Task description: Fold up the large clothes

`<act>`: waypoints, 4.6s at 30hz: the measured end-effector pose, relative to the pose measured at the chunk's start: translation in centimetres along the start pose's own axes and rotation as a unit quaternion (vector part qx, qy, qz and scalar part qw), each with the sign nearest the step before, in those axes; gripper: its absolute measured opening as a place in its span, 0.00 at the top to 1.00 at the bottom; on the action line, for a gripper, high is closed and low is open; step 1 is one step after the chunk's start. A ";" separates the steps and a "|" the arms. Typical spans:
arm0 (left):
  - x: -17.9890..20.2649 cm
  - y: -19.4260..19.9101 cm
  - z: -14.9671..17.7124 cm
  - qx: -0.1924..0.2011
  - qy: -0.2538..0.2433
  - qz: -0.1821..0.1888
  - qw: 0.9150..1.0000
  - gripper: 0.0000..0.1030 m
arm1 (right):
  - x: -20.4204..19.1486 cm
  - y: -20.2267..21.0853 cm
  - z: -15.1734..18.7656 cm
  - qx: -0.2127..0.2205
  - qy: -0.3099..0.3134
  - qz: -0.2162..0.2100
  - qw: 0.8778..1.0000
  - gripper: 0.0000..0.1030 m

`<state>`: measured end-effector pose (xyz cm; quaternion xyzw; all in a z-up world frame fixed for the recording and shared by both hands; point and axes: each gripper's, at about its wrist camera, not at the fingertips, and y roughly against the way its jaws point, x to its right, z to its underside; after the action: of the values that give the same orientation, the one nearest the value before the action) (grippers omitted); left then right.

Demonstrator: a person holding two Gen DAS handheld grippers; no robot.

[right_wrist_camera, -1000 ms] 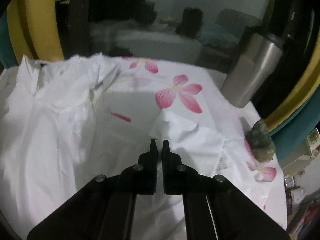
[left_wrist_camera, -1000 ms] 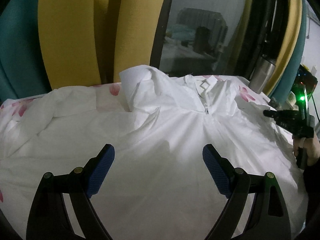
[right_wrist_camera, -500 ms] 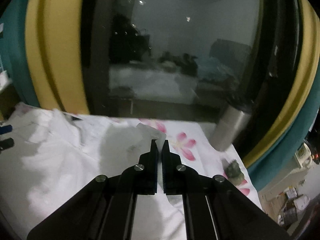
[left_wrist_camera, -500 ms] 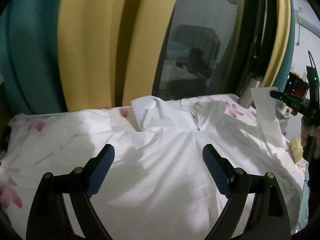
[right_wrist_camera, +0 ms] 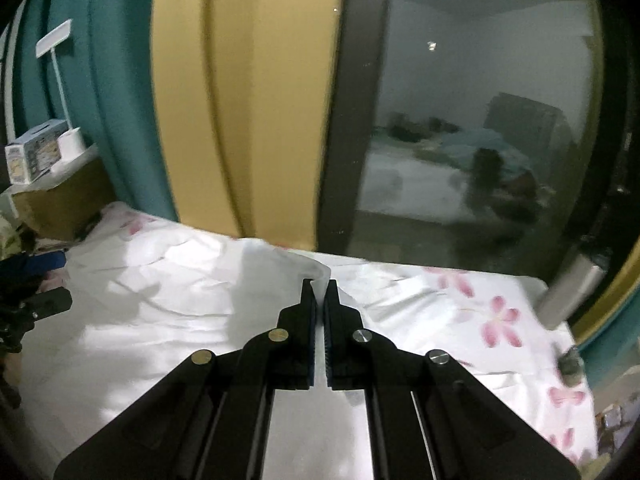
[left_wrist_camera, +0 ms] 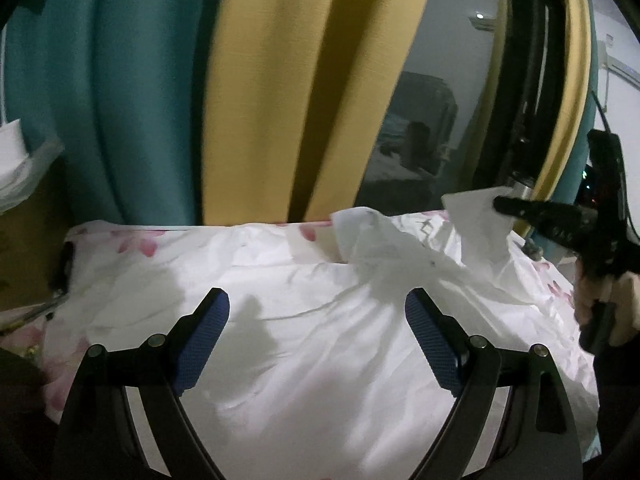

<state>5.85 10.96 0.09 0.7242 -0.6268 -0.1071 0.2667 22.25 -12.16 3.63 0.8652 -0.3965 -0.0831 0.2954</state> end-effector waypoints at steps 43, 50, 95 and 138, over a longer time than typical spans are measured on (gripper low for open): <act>-13.2 -17.3 -2.8 -0.169 -0.056 -0.022 0.984 0.92 | -0.2 -2.5 7.1 -0.113 -0.085 -0.027 0.990 0.40; -12.0 -12.5 -5.6 -0.091 -0.042 -0.015 0.995 0.95 | 1.5 -0.9 8.3 -0.116 -0.109 -0.025 0.987 0.40; 17.5 -10.9 1.8 -0.172 -0.149 0.183 0.956 0.50 | 15.9 8.3 19.0 -0.097 -0.210 0.011 0.973 0.40; 11.1 -15.6 4.0 -0.223 -0.124 0.126 0.959 0.48 | 20.1 3.9 19.7 -0.136 -0.201 0.065 0.968 0.79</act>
<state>19.30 0.38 -9.42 0.5422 -0.7015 -0.2987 0.3532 25.81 -37.64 -8.26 0.7545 -0.4886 -0.2892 0.3291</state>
